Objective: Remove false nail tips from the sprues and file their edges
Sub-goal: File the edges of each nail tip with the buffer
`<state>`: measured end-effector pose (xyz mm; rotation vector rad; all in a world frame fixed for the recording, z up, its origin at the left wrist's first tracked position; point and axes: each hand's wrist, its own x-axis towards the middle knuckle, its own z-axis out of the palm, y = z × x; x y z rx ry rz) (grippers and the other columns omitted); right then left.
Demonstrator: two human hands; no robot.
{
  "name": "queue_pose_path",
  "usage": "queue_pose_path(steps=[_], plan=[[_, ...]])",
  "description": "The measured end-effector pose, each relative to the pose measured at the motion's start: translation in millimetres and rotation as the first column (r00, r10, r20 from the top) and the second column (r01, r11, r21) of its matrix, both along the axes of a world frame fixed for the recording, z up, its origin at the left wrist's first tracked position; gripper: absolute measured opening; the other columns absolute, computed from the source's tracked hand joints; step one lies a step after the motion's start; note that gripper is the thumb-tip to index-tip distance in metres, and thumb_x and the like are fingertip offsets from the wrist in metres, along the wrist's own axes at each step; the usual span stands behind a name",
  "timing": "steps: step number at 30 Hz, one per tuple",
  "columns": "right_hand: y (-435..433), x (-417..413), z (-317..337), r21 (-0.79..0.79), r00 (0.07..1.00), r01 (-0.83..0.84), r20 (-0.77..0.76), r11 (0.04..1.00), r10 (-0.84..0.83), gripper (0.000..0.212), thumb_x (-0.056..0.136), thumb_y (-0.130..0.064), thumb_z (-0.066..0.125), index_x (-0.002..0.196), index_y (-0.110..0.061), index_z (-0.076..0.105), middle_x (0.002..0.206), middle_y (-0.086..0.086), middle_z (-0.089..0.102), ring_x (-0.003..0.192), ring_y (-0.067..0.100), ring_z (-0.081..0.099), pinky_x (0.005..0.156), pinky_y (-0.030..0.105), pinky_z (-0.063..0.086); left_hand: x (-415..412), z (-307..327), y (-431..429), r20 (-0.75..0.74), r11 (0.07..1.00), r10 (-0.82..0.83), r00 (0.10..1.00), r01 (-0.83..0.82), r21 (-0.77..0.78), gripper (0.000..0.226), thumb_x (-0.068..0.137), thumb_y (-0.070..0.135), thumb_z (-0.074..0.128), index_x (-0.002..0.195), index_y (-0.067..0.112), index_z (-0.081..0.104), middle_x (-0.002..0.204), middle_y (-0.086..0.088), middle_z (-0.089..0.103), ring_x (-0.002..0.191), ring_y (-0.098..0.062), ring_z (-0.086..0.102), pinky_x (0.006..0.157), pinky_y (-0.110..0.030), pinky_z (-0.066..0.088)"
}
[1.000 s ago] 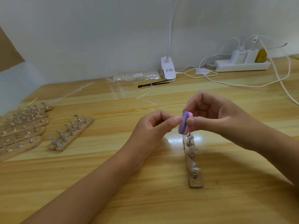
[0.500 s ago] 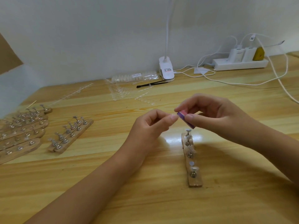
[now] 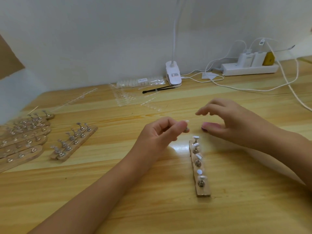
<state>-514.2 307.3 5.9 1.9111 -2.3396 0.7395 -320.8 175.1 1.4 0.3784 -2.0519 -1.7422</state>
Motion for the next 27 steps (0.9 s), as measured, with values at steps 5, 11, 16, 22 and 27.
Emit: queue_pose_path(steps=[5,11,16,22,27], plan=[[2,31,20,-0.298,0.956,-0.220,0.125,0.929,0.267,0.028,0.086,-0.040,0.066,0.107,-0.023,0.071,0.109,-0.010,0.062,0.111,0.014,0.058,0.095,0.022,0.042,2,-2,-3,0.026,0.998,-0.002,1.000,0.004,-0.068,0.031,0.080,0.048,0.070,0.079,0.018,0.069,0.089,-0.002,0.071,0.081,0.000,0.060,0.078,-0.014,0.047],[3,40,20,-0.263,0.956,-0.273,0.033,0.925,0.292,0.025,0.084,-0.041,0.062,0.099,-0.023,0.071,0.108,-0.009,0.060,0.110,0.013,0.053,0.096,0.017,0.036,-2,-3,-3,0.022,0.998,-0.018,1.000,0.019,-0.057,0.013,0.075,0.045,0.069,0.071,0.033,0.069,0.068,0.019,0.061,0.065,0.004,0.054,0.066,-0.009,0.042],[1,39,19,-0.286,0.966,-0.250,-0.015,0.925,0.257,0.023,0.086,-0.039,0.062,0.097,-0.021,0.071,0.106,-0.008,0.061,0.108,0.015,0.054,0.096,0.020,0.037,0,-3,-6,0.039,0.999,-0.014,0.999,0.015,-0.031,0.022,0.075,0.049,0.078,0.078,0.028,0.073,0.080,0.010,0.071,0.072,0.005,0.059,0.069,-0.009,0.045],[2,36,23,-0.342,0.960,-0.192,0.131,0.920,0.249,0.017,0.083,-0.030,0.066,0.094,-0.019,0.073,0.103,-0.008,0.064,0.107,0.014,0.058,0.094,0.026,0.042,-2,-10,-13,0.052,0.951,0.074,0.996,-0.055,-0.304,0.026,0.083,0.053,0.053,0.095,0.037,0.071,0.109,0.010,0.066,0.100,-0.002,0.058,0.089,-0.021,0.047],[6,37,28,-0.286,0.910,-0.258,0.251,0.923,0.331,0.017,0.085,-0.038,0.069,0.094,-0.025,0.073,0.105,-0.012,0.065,0.112,0.019,0.058,0.097,0.026,0.042,0,-19,-17,0.223,0.604,0.081,0.971,0.130,-0.786,0.050,0.085,0.053,0.049,0.130,0.034,0.059,0.129,0.027,0.038,0.131,0.000,0.024,0.111,-0.020,0.024]])
